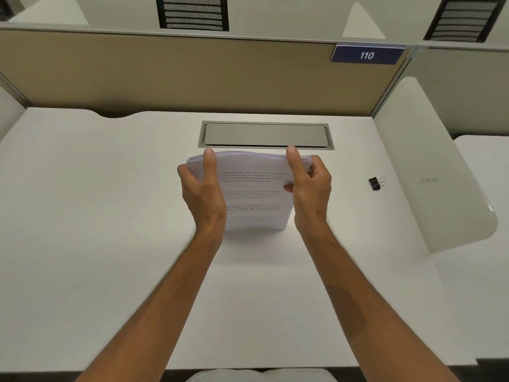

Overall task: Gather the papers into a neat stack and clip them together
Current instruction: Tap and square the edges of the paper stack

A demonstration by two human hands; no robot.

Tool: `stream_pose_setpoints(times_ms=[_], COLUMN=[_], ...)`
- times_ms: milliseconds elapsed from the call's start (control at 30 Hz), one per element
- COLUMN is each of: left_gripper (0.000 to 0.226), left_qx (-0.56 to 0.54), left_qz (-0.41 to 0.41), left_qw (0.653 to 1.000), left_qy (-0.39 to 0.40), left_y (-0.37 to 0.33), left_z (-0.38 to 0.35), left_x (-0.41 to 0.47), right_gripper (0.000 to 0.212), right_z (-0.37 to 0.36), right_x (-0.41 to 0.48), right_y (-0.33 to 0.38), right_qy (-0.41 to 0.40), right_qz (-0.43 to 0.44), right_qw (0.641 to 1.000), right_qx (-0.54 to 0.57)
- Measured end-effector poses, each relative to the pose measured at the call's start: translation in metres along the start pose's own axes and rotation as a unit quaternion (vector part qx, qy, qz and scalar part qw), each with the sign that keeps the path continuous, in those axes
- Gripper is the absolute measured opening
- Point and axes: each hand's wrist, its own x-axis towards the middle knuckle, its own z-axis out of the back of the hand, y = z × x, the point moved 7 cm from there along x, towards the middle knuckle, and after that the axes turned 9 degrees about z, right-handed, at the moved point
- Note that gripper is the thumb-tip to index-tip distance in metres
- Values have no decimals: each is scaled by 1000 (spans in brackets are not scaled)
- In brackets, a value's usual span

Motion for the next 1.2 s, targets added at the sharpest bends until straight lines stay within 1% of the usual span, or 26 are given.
stream_pose_setpoints(times_ms=[67,200,267,333,367,433,533,700,833,967,1000,1067,1100,1133,1167,1200], left_gripper=[31,31,35,35,33,27,19,14,20,24,28,49,63,73,79,80], left_qx=[7,14,18,33,46,84,106,152,119,78,85,134,167,195,217,229], left_qz=[4,-5,-16,-41,-56,-82,-82,-79,-63,-43,-50,-115,-164,-211,-246,-262], left_qw=[1000,1000,999,996,993,989,987,980,985,991,991,982,971,956,941,929], left_qy=[-10,-1,30,74,90,92,84,102,107,104,93,60,51,55,82,129], left_y=[0,-1,1,4,5,10,18,20,14,4,1,-15,-27,-37,-43,-46], left_z=[-1,-1,-2,-2,0,6,10,7,10,24,30,40,40,37,30,21], left_x=[0,2,4,5,5,8,15,26,25,32,35,33,29,23,17,11], right_gripper=[33,37,40,43,41,38,39,39,27,27,26,22,20,18,19,21], right_z=[0,0,-1,0,2,7,15,10,14,19,20,18,17,14,10,4], right_x=[0,0,1,1,1,3,8,3,8,20,24,27,27,26,23,19], right_y=[3,3,0,-3,-7,-20,-55,-94,-87,-41,-27,-1,11,22,32,42], right_qy=[-10,-4,24,77,107,156,186,224,204,221,233,263,280,295,306,318], right_qz=[3,5,4,9,14,19,-4,-28,25,97,114,151,175,202,230,253], right_qw=[1000,1000,1000,996,993,987,981,970,974,964,958,932,904,867,827,791], right_qx=[-9,-21,-4,34,44,16,-60,-86,-95,-108,-121,-200,-271,-347,-412,-457])
